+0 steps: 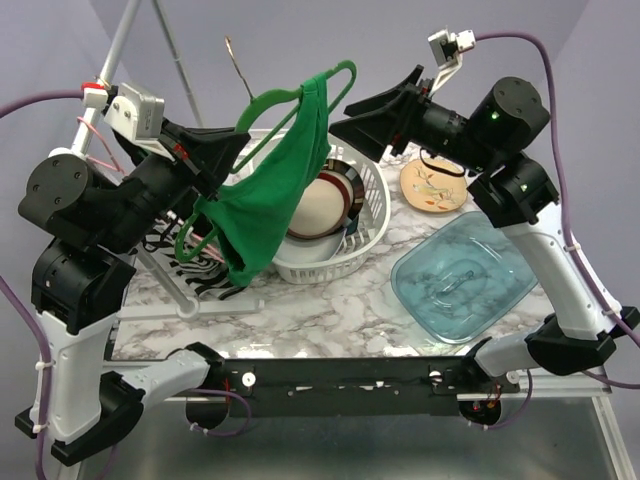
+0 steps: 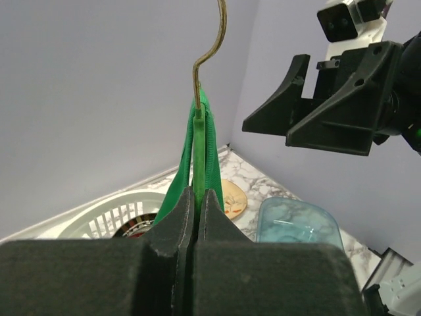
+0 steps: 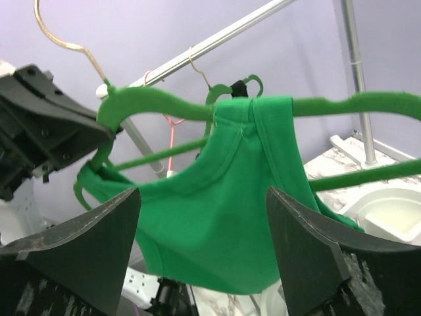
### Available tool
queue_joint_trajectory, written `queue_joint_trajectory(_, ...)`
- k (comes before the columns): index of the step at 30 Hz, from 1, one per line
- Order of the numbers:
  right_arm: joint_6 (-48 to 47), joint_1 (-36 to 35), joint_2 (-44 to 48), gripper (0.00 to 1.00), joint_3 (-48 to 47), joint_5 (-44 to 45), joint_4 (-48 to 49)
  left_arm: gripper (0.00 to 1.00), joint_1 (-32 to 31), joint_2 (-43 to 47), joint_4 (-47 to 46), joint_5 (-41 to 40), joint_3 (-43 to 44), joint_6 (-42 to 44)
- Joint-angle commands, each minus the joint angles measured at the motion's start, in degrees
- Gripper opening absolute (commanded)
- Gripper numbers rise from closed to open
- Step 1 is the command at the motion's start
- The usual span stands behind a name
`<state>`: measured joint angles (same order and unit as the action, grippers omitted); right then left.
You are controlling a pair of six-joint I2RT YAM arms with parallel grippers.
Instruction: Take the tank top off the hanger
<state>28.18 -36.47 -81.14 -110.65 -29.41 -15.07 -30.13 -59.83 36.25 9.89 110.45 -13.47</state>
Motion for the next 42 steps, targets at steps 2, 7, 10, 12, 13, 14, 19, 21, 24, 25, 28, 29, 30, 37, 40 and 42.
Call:
queue_joint_trajectory(2, 0.39, -4.31, -0.42, 0.84, 1.48, 12.7, 2.68, 0.0, -0.19, 2.79, -2.85, 3.65, -1.91, -1.73)
queue_joint_trajectory(7, 0.46, -6.33, -2.52, 0.83, 1.41, 14.29, 2.24, 0.0, -0.19, 3.49, -2.76, 4.17, -3.31, -2.7)
queue_joint_trajectory(10, 0.64, -7.39, -4.63, 0.81, -1.14, 16.66, -0.04, 0.0, -0.19, 4.46, -3.99, 4.96, -5.33, -3.57)
queue_joint_trajectory(12, 0.73, -8.35, -5.34, 0.81, -1.76, 17.54, -0.4, 0.0, -0.19, 5.42, -5.4, 4.96, -7.0, -4.1)
queue_joint_trajectory(13, 0.91, -8.62, -5.86, 0.8, -1.76, 17.8, -0.22, 0.0, -0.19, 5.43, -5.57, 4.88, -7.27, -4.1)
queue_joint_trajectory(14, 1.08, -9.32, -6.13, 0.8, -1.85, 18.07, -0.22, 0.0, -0.19, 5.52, -5.58, 4.7, -7.36, -4.1)
queue_joint_trajectory(19, 1.52, -10.64, -7.45, 0.63, -1.94, 20.53, -1.36, 0.0, -0.19, 5.25, -5.49, 4.44, -7.09, -3.84)
queue_joint_trajectory(21, 1.7, -10.64, -7.19, 0.43, -1.32, 21.49, -1.63, 0.0, -0.19, 5.08, -4.96, 4.09, -6.74, -3.49)
queue_joint_trajectory(24, 1.52, -10.64, -5.88, 0.16, -0.27, 23.33, -1.71, 0.0, -0.19, 5.08, -3.91, 3.03, -6.83, -2.26)
queue_joint_trajectory(25, 1.17, -10.73, -5.43, 0.1, 0.08, 24.04, -1.98, 0.0, -0.19, 5.08, -3.64, 2.68, -6.83, -1.91)
queue_joint_trajectory(28, 0.21, -10.73, -3.15, 0.06, 2.19, 25.89, -1.72, 0.0, -0.19, 5.17, -2.15, 0.84, -6.92, -0.68)
queue_joint_trajectory(29, 0.03, -10.64, -2.88, 0.07, 2.54, 26.07, -1.63, 0.0, -0.19, 5.08, -1.71, 0.57, -7.01, -0.24)
queue_joint_trajectory(30, -0.23, -10.64, -2.79, 0.1, 2.81, 25.55, -1.8, 0.0, -0.19, 5.08, -1.62, 0.22, -7.09, -0.06)
queue_joint_trajectory(37, -1.03, -10.64, -2.79, 0.01, 3.34, 22.99, -2.77, 0.0, -0.19, 5.52, -1.01, -0.83, -7.62, 0.99)
queue_joint_trajectory(40, -1.64, -10.55, -2.35, 0.15, 3.16, 25.36, -3.3, 0.0, -0.19, 5.52, -0.57, -2.59, -8.32, 2.04)
queue_joint_trajectory(42, -1.99, -10.64, -2.18, 0.28, 2.2, 26.59, -4.0, 0.0, -0.19, 5.08, 1.01, -3.12, -7.63, 2.57)
